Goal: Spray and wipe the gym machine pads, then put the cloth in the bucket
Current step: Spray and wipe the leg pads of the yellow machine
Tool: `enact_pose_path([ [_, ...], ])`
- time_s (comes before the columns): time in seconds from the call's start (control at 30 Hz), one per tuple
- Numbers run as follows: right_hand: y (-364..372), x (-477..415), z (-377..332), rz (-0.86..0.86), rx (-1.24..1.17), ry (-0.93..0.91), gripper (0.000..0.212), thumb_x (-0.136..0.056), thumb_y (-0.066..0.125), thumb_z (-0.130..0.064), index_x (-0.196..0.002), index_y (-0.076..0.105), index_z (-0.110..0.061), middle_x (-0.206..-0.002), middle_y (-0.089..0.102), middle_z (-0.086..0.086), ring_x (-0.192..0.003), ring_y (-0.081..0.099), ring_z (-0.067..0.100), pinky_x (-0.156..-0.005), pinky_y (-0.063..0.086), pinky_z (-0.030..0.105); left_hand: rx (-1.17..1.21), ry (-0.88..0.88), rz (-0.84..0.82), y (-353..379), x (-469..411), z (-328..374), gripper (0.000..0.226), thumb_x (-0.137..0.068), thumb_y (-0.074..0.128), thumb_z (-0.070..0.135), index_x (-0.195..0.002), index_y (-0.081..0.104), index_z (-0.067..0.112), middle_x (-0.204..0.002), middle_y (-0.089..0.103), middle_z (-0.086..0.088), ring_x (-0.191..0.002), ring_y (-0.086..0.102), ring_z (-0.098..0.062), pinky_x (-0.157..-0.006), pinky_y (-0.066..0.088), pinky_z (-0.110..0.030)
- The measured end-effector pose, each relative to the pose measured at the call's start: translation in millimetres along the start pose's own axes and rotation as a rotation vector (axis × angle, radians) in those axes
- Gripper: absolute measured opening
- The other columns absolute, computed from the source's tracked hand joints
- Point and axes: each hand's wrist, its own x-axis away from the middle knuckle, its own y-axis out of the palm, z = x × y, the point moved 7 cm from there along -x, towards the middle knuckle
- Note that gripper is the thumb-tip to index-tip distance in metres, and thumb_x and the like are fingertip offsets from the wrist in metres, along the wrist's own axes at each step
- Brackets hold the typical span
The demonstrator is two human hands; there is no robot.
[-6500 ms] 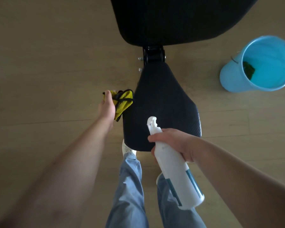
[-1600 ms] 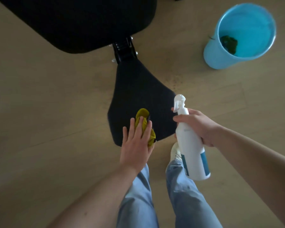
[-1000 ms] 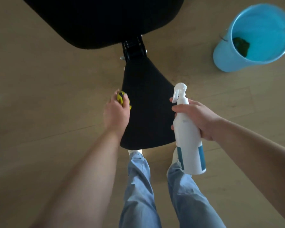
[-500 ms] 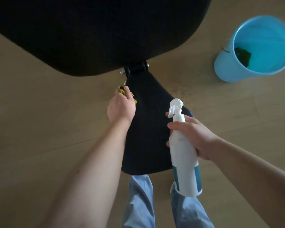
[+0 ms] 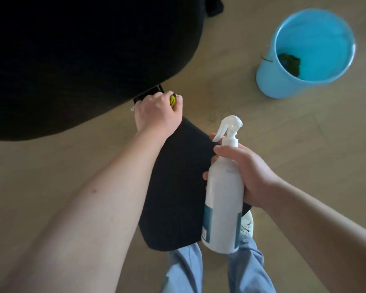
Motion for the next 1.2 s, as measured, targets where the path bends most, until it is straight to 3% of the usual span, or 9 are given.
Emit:
enact_pose_path([
  [0.17,-41.0,23.6,-16.0,0.127,-0.011,-0.076,0.031,-0.097,0.063,-0.017,-0.127,0.066,-0.026,-0.080,0.059,0.011,-0.077,0.070,0.038,-0.077,0.058,0.052,-0.006,0.439,-0.229,16.6,49.7,100.1,0.044,-0.100,0.029,0.051,-0.076,0.055,0.024,-0.073,0.065,-0.001,-0.073,0.059,-0.028,-0.078,0.046,-0.040],
  [0.33,-82.9,58.7,-23.7,0.204,-0.026,-0.081,0.032,-0.097,0.064,-0.014,-0.125,0.068,-0.028,-0.081,0.058,0.010,-0.075,0.068,0.038,-0.074,0.058,0.049,0.185,0.607,-0.263,10.9,100.9,122.8,0.037,-0.099,0.039,0.049,-0.105,0.071,0.032,-0.088,0.075,0.006,-0.086,0.068,-0.023,-0.087,0.048,-0.041],
  [0.5,-102.4,75.9,-28.5,0.186,0.042,-0.097,0.036,-0.094,0.068,-0.015,-0.126,0.067,-0.031,-0.076,0.061,0.007,-0.075,0.068,0.037,-0.071,0.059,0.047,-0.184,0.364,-0.355,6.4,39.1,68.8,0.051,-0.099,0.024,0.059,-0.120,0.062,0.031,-0.109,0.073,0.000,-0.113,0.064,-0.025,-0.121,0.022,-0.049],
  [0.6,-109.8,78.3,-27.6,0.194,0.078,-0.110,0.040,-0.088,0.073,-0.022,-0.126,0.066,-0.034,-0.075,0.064,0.007,-0.079,0.070,0.037,-0.075,0.060,0.051,-0.301,0.193,-0.359,4.0,18.2,53.8,0.052,-0.103,0.023,0.054,-0.120,0.061,0.024,-0.106,0.072,-0.006,-0.109,0.064,-0.029,-0.120,0.025,-0.049],
  [0.7,-112.7,81.3,-19.4,0.181,0.082,-0.107,0.050,-0.077,0.075,-0.028,-0.126,0.066,-0.034,-0.074,0.065,0.006,-0.079,0.070,0.037,-0.078,0.060,0.052,-0.306,0.231,-0.424,9.6,34.2,82.5,0.043,-0.105,0.025,0.050,-0.101,0.059,0.024,-0.101,0.070,-0.010,-0.100,0.062,-0.032,-0.108,0.039,-0.045],
  [0.8,-113.9,87.1,-12.7,0.171,0.066,-0.122,0.037,-0.092,0.070,-0.017,-0.126,0.066,-0.032,-0.073,0.064,0.005,-0.079,0.069,0.037,-0.078,0.059,0.053,-0.207,0.356,-0.469,12.5,68.8,123.0,0.037,-0.106,0.031,0.048,-0.096,0.057,0.023,-0.097,0.069,-0.009,-0.090,0.058,-0.030,-0.079,0.040,-0.037],
  [0.97,-115.8,101.0,-4.5,0.182,0.071,-0.125,0.031,-0.095,0.067,-0.017,-0.123,0.066,-0.032,-0.076,0.064,0.006,-0.078,0.069,0.032,-0.080,0.059,0.052,0.050,0.684,-0.245,7.4,149.7,148.5,0.018,-0.093,0.056,0.040,-0.099,0.068,0.029,-0.107,0.070,0.001,-0.118,0.061,-0.025,-0.110,0.039,-0.046],
  [1.1,-114.4,105.9,5.5,0.187,0.040,-0.133,0.036,-0.076,0.075,-0.027,-0.109,0.074,-0.041,-0.080,0.063,0.008,-0.081,0.066,0.035,-0.084,0.057,0.056,0.100,0.836,-0.328,14.3,223.9,170.9,0.020,-0.085,0.061,0.035,-0.100,0.067,0.024,-0.118,0.070,0.001,-0.133,0.054,-0.027,-0.120,0.029,-0.054],
  [1.2,-113.0,109.9,13.1,0.167,0.037,-0.138,0.034,-0.079,0.076,-0.025,-0.109,0.074,-0.041,-0.083,0.063,0.010,-0.082,0.066,0.036,-0.085,0.057,0.057,0.050,1.106,-0.381,15.0,229.1,171.4,0.029,-0.082,0.062,0.038,-0.108,0.067,0.026,-0.112,0.069,0.003,-0.131,0.055,-0.026,-0.120,0.028,-0.058],
])
